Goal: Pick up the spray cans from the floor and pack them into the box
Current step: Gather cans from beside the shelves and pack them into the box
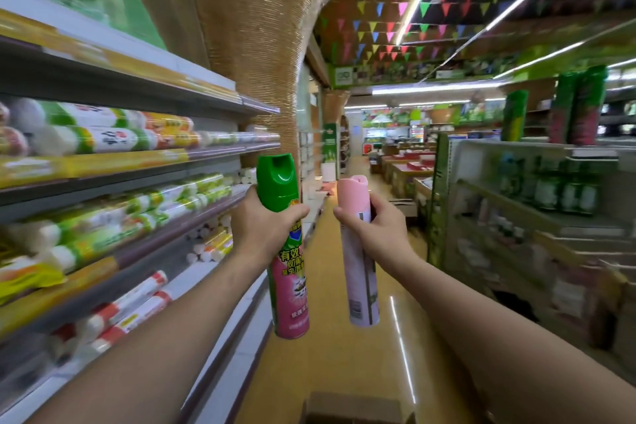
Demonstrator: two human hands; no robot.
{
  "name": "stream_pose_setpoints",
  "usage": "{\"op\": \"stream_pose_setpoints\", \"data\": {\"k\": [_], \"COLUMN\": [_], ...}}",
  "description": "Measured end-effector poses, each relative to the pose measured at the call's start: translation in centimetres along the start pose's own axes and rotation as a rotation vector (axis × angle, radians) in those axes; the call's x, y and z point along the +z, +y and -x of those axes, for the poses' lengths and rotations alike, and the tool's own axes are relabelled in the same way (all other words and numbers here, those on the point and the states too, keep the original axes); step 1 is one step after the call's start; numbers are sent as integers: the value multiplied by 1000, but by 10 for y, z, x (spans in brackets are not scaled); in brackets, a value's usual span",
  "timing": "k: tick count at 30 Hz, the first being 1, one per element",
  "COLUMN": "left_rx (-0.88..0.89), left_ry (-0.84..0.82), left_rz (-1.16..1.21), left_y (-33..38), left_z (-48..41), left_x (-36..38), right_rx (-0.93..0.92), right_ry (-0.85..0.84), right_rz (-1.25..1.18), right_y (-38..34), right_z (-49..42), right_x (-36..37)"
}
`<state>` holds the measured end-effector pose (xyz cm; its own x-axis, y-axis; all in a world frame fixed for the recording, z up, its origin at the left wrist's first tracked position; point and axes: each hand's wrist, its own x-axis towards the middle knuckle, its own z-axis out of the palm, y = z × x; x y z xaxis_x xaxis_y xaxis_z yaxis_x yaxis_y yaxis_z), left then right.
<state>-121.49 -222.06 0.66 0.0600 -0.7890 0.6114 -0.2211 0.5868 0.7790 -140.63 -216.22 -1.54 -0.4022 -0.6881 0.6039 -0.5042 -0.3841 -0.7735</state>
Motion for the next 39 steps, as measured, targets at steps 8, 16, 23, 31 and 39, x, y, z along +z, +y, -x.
{"op": "stream_pose_setpoints", "data": {"k": [8, 16, 23, 31, 39], "left_rx": [-33, -42, -104, -263, -494], "left_ry": [-191, -374, -505, -487, -588], "left_rz": [109, 103, 57, -12, -147], "left_y": [-73, -145, -210, -303, -431], "left_z": [-69, -124, -147, -157, -137], "left_x": [71, 135, 206, 289, 342], "right_rx": [60, 142, 246, 345, 620], "right_ry": [120, 199, 197, 85, -91], "right_rz": [102, 186, 192, 210, 251], "right_y": [62, 137, 220, 336, 467], "right_z": [-57, -105, -138, -182, -155], "right_x": [21, 46, 53, 57, 79]}}
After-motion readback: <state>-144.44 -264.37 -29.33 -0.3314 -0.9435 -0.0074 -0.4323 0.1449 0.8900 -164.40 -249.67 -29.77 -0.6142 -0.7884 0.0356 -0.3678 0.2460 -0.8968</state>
